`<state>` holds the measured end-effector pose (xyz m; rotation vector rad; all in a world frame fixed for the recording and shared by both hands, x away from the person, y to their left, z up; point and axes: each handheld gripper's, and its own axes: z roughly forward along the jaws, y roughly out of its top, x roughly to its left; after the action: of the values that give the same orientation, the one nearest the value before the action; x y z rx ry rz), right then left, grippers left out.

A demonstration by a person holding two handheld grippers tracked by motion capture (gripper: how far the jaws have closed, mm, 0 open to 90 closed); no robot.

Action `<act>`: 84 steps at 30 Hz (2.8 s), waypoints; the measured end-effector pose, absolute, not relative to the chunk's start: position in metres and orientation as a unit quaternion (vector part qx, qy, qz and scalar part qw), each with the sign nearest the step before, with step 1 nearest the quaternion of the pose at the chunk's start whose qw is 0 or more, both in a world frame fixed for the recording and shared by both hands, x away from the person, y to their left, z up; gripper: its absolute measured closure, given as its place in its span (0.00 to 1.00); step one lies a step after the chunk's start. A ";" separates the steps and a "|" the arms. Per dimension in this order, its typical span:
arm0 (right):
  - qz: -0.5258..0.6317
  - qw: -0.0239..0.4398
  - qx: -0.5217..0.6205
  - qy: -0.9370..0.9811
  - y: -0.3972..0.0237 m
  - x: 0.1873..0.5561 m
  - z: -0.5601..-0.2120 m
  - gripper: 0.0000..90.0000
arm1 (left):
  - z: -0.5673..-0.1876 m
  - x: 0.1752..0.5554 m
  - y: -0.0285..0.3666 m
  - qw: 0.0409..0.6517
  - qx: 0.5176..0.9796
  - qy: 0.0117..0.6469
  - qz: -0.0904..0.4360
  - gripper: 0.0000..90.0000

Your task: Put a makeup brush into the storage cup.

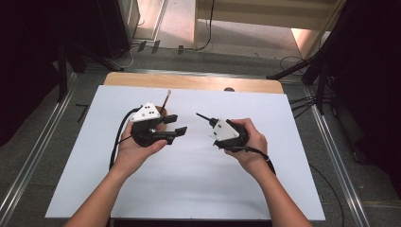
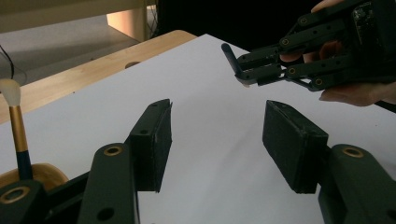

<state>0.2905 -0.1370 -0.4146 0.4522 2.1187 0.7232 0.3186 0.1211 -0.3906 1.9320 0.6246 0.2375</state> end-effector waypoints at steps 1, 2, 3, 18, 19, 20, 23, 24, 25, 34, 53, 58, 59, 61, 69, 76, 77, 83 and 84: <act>0.286 0.418 0.178 0.844 -0.137 0.290 -0.414 0.95 | -0.391 0.319 0.120 0.520 0.807 0.261 0.099 0.49; 0.285 0.420 0.175 0.843 -0.136 0.290 -0.414 0.95 | -0.391 0.319 0.120 0.520 0.808 0.261 0.098 0.49; 0.287 0.421 0.173 0.843 -0.136 0.289 -0.414 0.95 | -0.391 0.320 0.119 0.519 0.808 0.260 0.097 0.50; 0.269 0.441 0.138 0.845 -0.127 0.285 -0.414 0.95 | -0.390 0.321 0.112 0.507 0.814 0.264 0.099 0.56; 0.269 0.442 0.134 0.845 -0.126 0.285 -0.415 0.95 | -0.390 0.322 0.112 0.507 0.814 0.264 0.098 0.56; 0.269 0.443 0.136 0.844 -0.125 0.285 -0.415 0.95 | -0.390 0.322 0.112 0.507 0.815 0.265 0.098 0.56; 0.267 0.447 0.130 0.844 -0.124 0.284 -0.415 0.95 | -0.390 0.323 0.111 0.505 0.816 0.265 0.095 0.57; 0.265 0.449 0.127 0.844 -0.123 0.284 -0.416 0.95 | -0.390 0.323 0.111 0.505 0.816 0.265 0.094 0.58; 0.263 0.450 0.126 0.844 -0.122 0.284 -0.416 0.95 | -0.390 0.323 0.110 0.506 0.815 0.266 0.092 0.58; 0.258 0.454 0.115 0.845 -0.118 0.282 -0.417 0.95 | -0.388 0.324 0.104 0.496 0.823 0.261 0.091 0.63; 0.252 0.455 0.097 0.848 -0.112 0.282 -0.420 0.95 | -0.381 0.331 0.087 0.451 0.845 0.280 0.071 0.70; 0.249 0.457 0.090 0.849 -0.111 0.280 -0.421 0.95 | -0.384 0.334 0.084 0.440 0.847 0.291 0.069 0.73; 0.250 0.456 0.090 0.849 -0.111 0.280 -0.421 0.95 | -0.384 0.334 0.084 0.443 0.846 0.291 0.064 0.74; 0.250 0.456 0.089 0.850 -0.111 0.280 -0.421 0.95 | -0.384 0.334 0.083 0.444 0.844 0.296 0.063 0.75; 0.252 0.453 0.086 0.851 -0.110 0.279 -0.421 0.95 | -0.385 0.336 0.081 0.440 0.844 0.303 0.049 0.81; 0.254 0.453 0.080 0.851 -0.107 0.278 -0.422 0.95 | -0.386 0.337 0.081 0.439 0.844 0.307 0.035 0.85; 0.254 0.452 0.080 0.851 -0.107 0.278 -0.422 0.95 | -0.386 0.338 0.081 0.438 0.844 0.307 0.034 0.85; 0.252 0.452 0.078 0.852 -0.106 0.278 -0.422 0.95 | -0.387 0.337 0.081 0.434 0.845 0.311 0.030 0.86; 0.252 0.452 0.078 0.852 -0.106 0.278 -0.422 0.95 | -0.386 0.337 0.081 0.434 0.845 0.311 0.029 0.86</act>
<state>0.2780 -0.1061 -0.4219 0.1924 2.1048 0.6213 0.3371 0.0805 -0.3864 2.1044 0.7750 0.0716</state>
